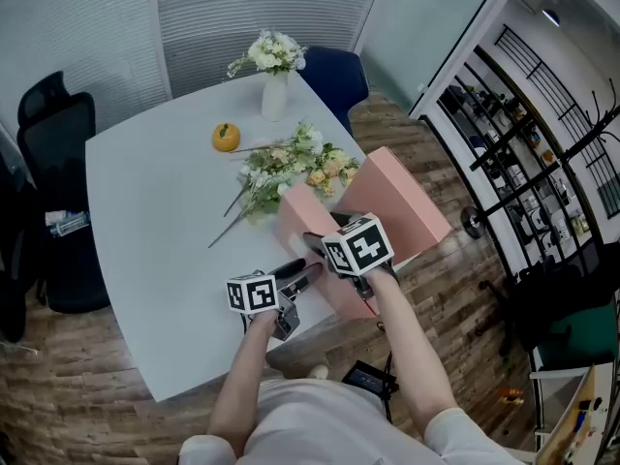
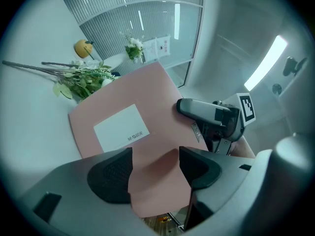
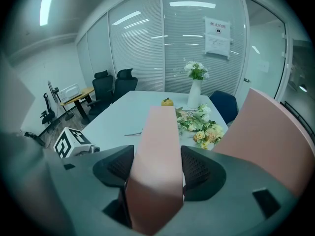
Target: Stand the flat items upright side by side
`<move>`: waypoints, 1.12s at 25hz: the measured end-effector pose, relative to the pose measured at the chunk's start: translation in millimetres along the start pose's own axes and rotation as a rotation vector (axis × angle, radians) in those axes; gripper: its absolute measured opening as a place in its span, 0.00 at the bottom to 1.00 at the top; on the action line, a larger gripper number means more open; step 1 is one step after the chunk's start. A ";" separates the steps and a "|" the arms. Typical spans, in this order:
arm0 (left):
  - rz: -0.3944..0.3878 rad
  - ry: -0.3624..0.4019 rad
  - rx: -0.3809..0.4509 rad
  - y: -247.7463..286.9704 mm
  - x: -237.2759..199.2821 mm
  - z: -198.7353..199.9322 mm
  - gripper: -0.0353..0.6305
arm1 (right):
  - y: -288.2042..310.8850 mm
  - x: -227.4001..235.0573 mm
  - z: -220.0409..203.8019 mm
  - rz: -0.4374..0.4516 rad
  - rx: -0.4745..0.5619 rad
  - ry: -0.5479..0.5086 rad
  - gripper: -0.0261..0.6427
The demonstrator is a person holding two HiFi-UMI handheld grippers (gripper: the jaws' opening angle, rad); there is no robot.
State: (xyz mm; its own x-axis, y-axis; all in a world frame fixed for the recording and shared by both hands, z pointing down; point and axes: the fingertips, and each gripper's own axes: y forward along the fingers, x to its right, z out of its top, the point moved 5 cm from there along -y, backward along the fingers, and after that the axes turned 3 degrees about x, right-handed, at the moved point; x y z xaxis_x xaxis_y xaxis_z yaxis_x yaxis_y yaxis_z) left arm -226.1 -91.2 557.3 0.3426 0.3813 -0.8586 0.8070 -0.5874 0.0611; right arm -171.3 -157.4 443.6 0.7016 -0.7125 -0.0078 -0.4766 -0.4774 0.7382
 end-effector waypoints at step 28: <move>-0.050 0.008 0.017 3.4 24.1 3.3 0.48 | -44.5 0.3 17.1 -0.097 0.295 0.021 0.50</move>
State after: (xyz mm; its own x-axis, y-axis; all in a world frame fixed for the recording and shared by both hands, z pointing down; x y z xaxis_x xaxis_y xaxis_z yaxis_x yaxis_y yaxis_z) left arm -216.7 -86.3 535.1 0.3056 0.4160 -0.8565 0.8150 -0.5793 0.0095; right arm -158.9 -145.1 399.2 0.7607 -0.6470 -0.0524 -0.5381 -0.6736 0.5067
